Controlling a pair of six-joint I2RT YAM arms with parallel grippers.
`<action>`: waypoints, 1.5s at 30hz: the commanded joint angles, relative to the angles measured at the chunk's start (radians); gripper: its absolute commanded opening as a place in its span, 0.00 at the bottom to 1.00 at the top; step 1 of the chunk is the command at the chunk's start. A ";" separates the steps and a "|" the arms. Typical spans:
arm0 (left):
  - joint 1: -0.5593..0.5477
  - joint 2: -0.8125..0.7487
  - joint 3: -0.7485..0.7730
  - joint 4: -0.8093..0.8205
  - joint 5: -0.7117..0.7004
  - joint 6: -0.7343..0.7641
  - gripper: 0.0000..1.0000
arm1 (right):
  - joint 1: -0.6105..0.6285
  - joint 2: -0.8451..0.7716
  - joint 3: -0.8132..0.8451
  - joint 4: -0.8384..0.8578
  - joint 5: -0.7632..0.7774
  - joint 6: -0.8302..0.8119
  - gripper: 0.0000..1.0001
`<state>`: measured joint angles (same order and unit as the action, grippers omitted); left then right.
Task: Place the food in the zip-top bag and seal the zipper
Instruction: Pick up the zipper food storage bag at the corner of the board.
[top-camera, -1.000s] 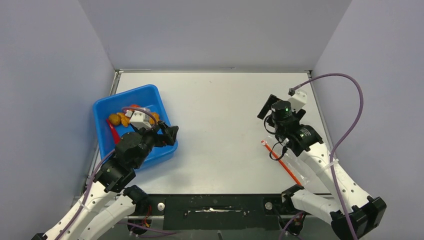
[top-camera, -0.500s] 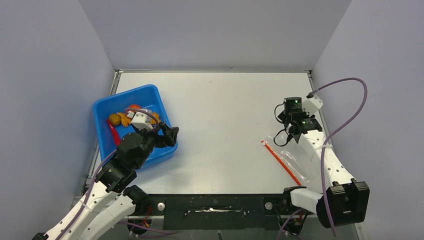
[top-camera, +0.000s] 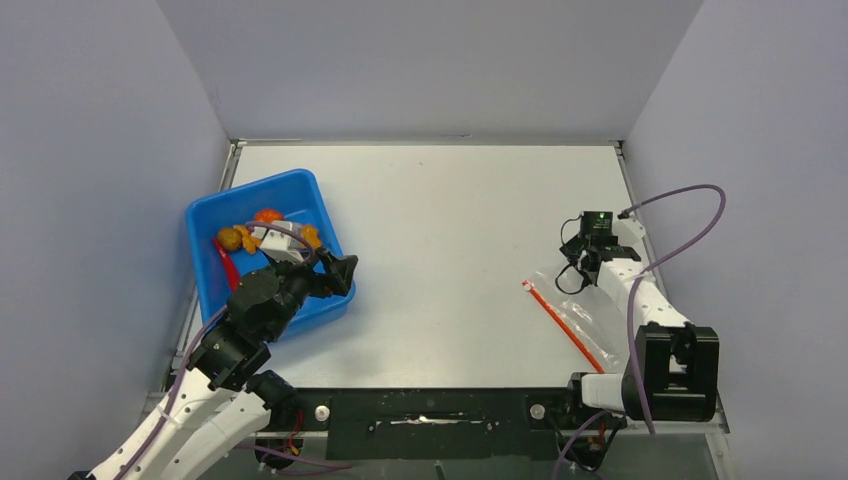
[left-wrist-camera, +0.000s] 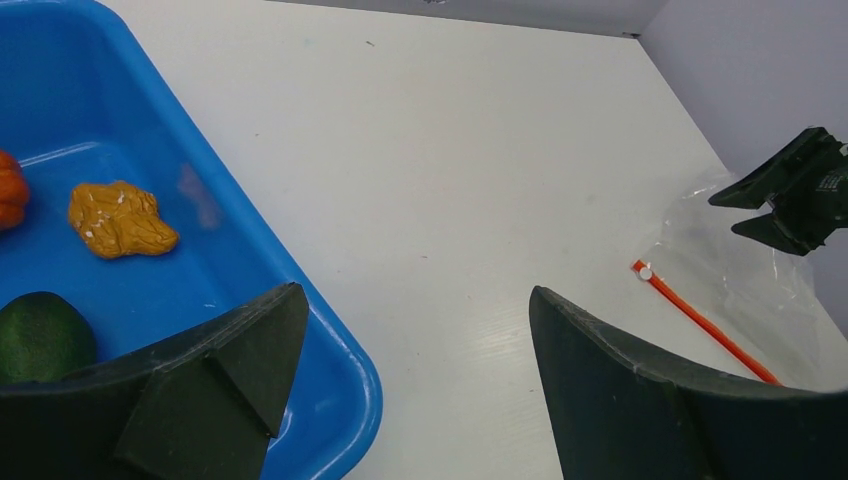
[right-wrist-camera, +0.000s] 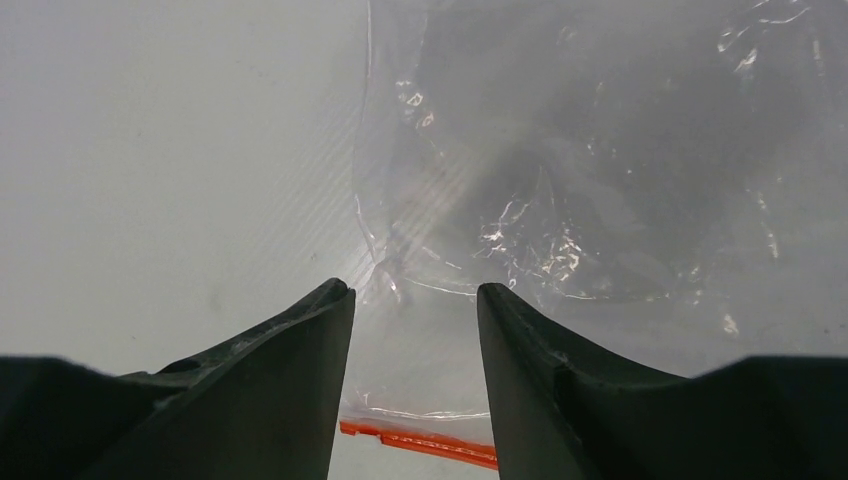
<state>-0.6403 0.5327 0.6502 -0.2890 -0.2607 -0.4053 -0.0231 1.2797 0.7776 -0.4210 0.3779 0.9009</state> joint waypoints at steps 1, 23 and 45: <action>0.000 -0.014 0.011 0.066 0.036 0.023 0.82 | -0.013 0.036 -0.025 0.130 -0.119 -0.021 0.50; 0.001 -0.052 -0.020 0.066 0.048 0.047 0.82 | -0.024 0.258 0.060 0.161 -0.085 -0.047 0.40; 0.003 -0.049 -0.052 0.130 0.165 0.120 0.78 | 0.042 0.123 0.038 0.110 -0.252 -0.170 0.00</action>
<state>-0.6395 0.4816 0.6197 -0.2684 -0.2207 -0.3546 -0.0090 1.5124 0.7963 -0.2810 0.1860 0.7597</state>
